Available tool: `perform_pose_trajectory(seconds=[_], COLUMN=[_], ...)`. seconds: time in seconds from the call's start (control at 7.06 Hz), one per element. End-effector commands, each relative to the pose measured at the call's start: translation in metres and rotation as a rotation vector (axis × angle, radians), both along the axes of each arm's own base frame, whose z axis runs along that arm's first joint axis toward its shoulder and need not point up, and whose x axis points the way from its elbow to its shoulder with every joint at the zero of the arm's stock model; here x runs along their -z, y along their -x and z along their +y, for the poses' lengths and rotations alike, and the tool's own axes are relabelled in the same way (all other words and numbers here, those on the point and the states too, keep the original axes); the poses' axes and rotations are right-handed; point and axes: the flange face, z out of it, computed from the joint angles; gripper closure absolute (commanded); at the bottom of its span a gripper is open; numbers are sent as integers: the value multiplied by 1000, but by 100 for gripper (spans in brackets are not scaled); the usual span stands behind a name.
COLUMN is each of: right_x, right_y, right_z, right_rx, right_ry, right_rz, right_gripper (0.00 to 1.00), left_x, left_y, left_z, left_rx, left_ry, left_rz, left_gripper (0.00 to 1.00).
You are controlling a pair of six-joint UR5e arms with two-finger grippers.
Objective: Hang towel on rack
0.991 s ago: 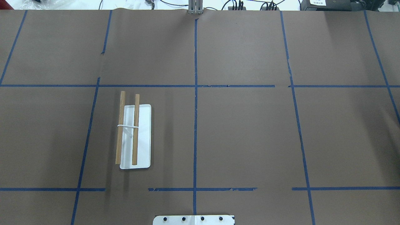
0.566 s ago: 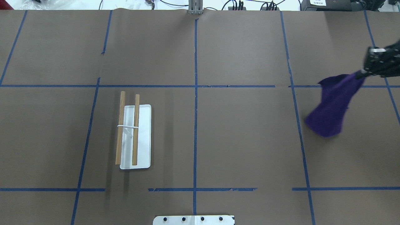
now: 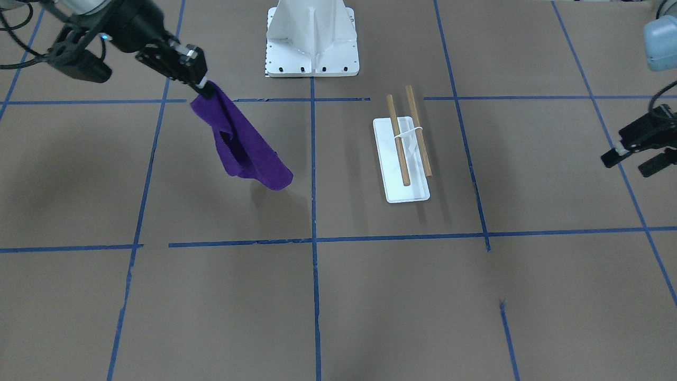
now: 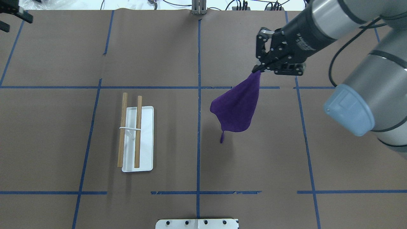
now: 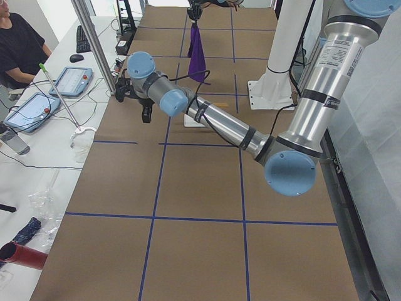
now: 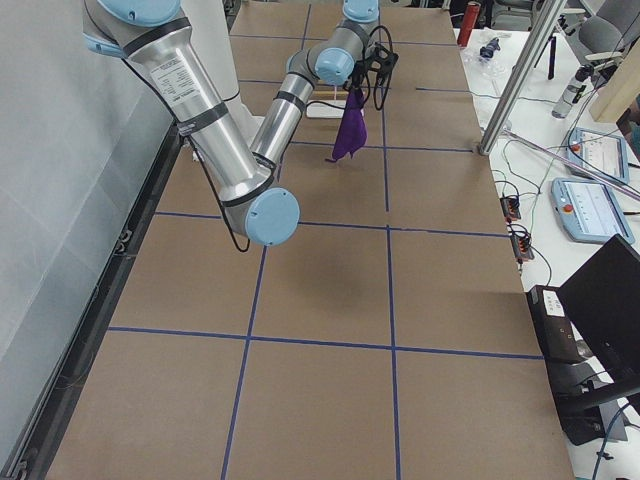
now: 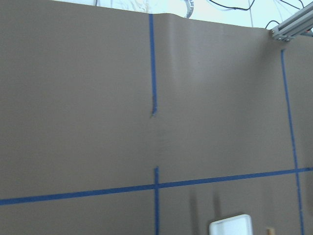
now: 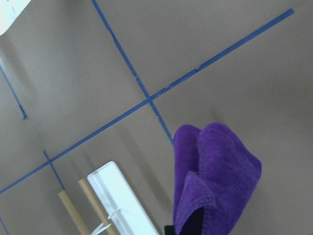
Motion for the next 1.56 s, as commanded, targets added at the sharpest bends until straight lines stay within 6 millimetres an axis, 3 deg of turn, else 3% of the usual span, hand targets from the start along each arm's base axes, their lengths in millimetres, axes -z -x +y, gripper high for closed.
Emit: perform_pose_trajectory(seconds=[0.0,0.14,0.28,0.42,0.71,0.85,0.99,1.13,1.42], right_x=[63,87,96,106,118,122,126,128,127], right_y=[57,74,84,85,91,95,99,99,101], right_z=[28,33,38,41,37,34,32,28,24], right_rx=[-112,-156,-174,-179,-208,-214,-215,-243,-260], right_ry=[85,109,119,115,131,131,136,132,129], right_rz=[-47,-67,-74,-89,-96,-93,-92,-90,-84], right_gripper=[100,100,100,100,100,100,100,100,100], left_x=[80,94,128,156,163,171,171,173,176], left_y=[-96,-106,-133,-173,-196,-204,-208,-210,-218], left_z=[42,57,66,80,91,96,99,104,112], left_rx=[-8,18,36,56,25,23,29,30,19], left_ry=[223,309,420,493,530,611,708,760,819], left_rz=[206,306,362,401,401,408,409,412,410], left_gripper=[0,0,0,0,11,10,1,1,12])
